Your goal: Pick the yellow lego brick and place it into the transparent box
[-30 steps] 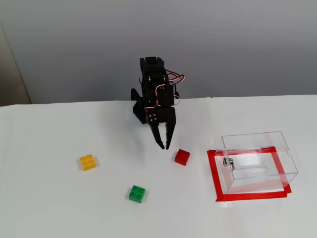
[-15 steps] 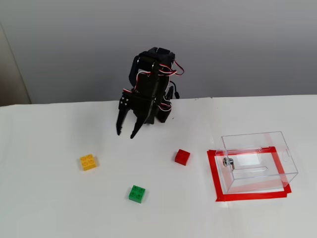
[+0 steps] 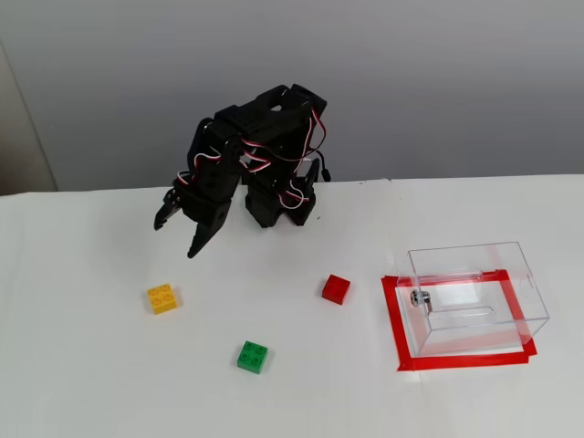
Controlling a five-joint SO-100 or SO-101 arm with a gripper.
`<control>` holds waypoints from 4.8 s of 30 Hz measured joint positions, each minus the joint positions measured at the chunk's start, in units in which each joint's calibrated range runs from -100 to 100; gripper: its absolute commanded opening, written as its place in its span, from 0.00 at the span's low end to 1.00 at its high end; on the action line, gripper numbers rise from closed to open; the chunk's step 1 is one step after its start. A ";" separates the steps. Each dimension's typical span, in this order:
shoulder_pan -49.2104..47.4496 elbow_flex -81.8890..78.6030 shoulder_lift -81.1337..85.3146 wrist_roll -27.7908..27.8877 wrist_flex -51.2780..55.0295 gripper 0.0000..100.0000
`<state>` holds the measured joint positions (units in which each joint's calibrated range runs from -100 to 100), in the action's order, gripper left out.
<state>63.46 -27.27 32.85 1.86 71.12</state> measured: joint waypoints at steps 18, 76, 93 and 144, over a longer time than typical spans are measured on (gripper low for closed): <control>0.64 10.33 -23.00 0.00 -6.08 0.42; -1.18 10.68 -43.38 0.29 -16.28 0.40; -1.18 10.68 -43.38 0.49 -16.28 0.05; -109.94 17.83 -4.65 0.20 -9.94 0.04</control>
<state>-46.47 -9.44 28.20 2.05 61.18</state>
